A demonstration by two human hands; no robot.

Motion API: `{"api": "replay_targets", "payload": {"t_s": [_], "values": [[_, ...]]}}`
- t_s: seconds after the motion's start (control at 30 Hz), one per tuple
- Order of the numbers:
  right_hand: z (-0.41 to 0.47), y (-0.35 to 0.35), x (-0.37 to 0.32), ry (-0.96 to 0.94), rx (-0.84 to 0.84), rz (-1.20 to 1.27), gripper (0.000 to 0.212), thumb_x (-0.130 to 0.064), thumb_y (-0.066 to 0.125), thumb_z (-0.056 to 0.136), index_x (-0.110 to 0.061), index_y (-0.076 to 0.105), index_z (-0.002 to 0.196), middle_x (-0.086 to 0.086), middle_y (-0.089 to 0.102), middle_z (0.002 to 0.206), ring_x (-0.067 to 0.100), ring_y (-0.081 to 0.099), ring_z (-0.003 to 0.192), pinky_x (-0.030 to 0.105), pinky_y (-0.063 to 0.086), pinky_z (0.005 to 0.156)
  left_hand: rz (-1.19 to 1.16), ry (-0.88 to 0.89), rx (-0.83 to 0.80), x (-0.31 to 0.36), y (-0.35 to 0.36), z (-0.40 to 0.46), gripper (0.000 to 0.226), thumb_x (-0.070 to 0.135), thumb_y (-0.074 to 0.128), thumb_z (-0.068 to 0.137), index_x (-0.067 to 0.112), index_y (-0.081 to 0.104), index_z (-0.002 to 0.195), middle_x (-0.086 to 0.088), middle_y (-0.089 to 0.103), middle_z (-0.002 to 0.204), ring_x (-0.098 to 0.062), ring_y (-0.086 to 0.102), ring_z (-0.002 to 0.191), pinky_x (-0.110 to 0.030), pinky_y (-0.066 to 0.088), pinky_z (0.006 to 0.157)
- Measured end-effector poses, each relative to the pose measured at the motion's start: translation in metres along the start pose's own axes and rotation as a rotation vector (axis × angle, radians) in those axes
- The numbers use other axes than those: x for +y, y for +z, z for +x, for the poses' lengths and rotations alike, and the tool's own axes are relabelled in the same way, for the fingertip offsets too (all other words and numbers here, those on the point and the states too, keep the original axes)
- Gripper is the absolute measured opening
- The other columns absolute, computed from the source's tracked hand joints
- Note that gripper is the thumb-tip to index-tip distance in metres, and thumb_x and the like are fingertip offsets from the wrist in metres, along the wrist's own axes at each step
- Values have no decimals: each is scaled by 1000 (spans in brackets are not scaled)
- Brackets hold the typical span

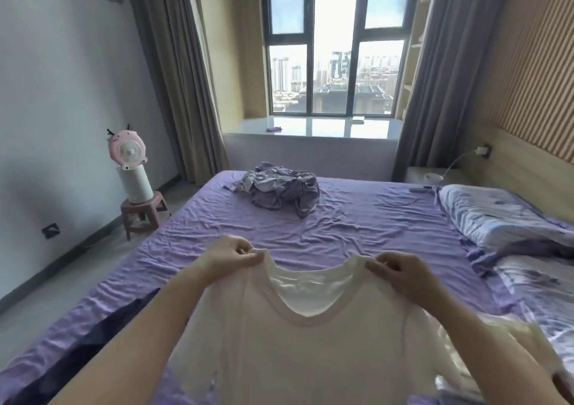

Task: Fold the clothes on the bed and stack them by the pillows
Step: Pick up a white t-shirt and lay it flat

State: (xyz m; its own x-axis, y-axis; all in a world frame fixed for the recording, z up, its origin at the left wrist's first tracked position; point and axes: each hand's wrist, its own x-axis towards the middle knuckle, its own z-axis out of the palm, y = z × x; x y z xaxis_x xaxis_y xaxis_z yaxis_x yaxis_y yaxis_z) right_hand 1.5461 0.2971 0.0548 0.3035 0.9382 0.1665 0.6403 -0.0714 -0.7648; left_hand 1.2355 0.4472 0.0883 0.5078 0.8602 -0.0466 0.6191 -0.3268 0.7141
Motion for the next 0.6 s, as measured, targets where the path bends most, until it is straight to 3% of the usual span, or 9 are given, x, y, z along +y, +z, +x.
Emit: {"api": "replay_targets", "payload": {"t_s": [0.1, 0.17, 0.23, 0.3, 0.4, 0.5, 0.6], "values": [[13, 58, 59, 104, -131, -134, 25, -27, 63, 89, -29, 56, 66, -11, 52, 62, 9, 48, 64, 17, 36, 60, 98, -50, -110, -60, 60, 36, 19, 18, 70, 83, 12, 68, 101, 0, 64, 87, -13, 58, 81, -21, 44, 72], [17, 99, 100, 174, -179, -182, 30, -24, 60, 91, -32, 46, 64, -11, 48, 62, 13, 47, 68, 19, 35, 60, 147, -104, -169, -103, 104, 56, 7, 12, 64, 82, 17, 59, 81, 1, 56, 76, -15, 51, 76, -27, 36, 66], [18, 140, 139, 250, -198, -207, 26, -23, 57, 92, -31, 44, 70, -10, 52, 69, 17, 52, 74, 23, 36, 63, 224, -133, -205, -147, 145, 75, 14, 13, 60, 81, 16, 56, 68, 3, 54, 68, -16, 50, 73, -29, 31, 62], [18, 176, 170, 325, -172, -240, 13, -24, 53, 93, -24, 48, 81, -3, 61, 79, 22, 59, 82, 32, 40, 68, 230, -178, -179, -185, 179, 90, 9, 18, 62, 84, 13, 69, 81, 0, 66, 82, -17, 59, 82, -27, 36, 66], [25, 211, 203, 384, -118, -341, 8, -27, 46, 94, -21, 45, 91, 3, 67, 86, 31, 62, 86, 37, 42, 65, 178, -223, -59, -227, 215, 113, 11, 28, 63, 88, 18, 68, 85, 2, 69, 88, -17, 62, 88, -28, 42, 71], [42, 231, 228, 237, -25, -584, 19, -18, 60, 87, -17, 41, 87, 1, 64, 66, 31, 64, 62, 33, 38, 46, 154, -208, 31, -253, 235, 144, 10, 30, 63, 87, 22, 64, 80, 6, 68, 81, -18, 63, 86, -32, 46, 72], [70, 242, 240, 106, 23, -811, 40, -5, 84, 59, -10, 50, 79, -3, 50, 42, 23, 50, 27, 21, 29, 26, 239, -124, 129, -268, 246, 185, 12, 31, 60, 88, 22, 68, 88, 2, 69, 87, -22, 61, 89, -33, 44, 73]]}}
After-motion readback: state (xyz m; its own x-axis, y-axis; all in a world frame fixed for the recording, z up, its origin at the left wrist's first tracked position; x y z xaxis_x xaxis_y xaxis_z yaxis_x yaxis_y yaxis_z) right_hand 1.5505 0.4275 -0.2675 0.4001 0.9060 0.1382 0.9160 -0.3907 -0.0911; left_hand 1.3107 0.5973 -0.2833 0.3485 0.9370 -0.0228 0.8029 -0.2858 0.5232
